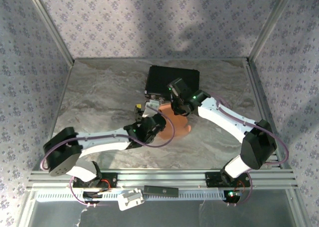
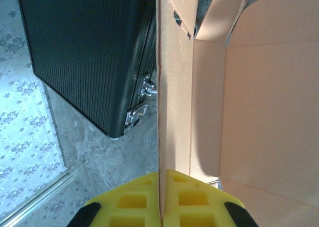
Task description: Fold the paper box
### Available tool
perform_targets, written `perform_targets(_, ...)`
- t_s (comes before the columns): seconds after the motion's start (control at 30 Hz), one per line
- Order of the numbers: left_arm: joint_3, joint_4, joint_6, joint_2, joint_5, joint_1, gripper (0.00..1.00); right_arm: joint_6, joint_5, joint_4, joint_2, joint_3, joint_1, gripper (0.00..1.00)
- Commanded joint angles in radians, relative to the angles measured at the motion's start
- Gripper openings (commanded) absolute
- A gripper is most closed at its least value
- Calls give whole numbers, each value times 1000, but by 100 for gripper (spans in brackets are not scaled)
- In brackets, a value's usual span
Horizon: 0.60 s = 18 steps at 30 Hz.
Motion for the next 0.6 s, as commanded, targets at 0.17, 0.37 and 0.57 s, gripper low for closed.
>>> perform_targets(0.17,-162,25,46,-230,232,85,48,10,9,-6,30,-8,-1,0)
perform_targets(0.37,-197,23,68,-277,420,102,43,28,11,-3,70,4,29,0)
perform_targets(0.57,-248,11,2,-370,517,83,76,48,37,3,106,5,43,0)
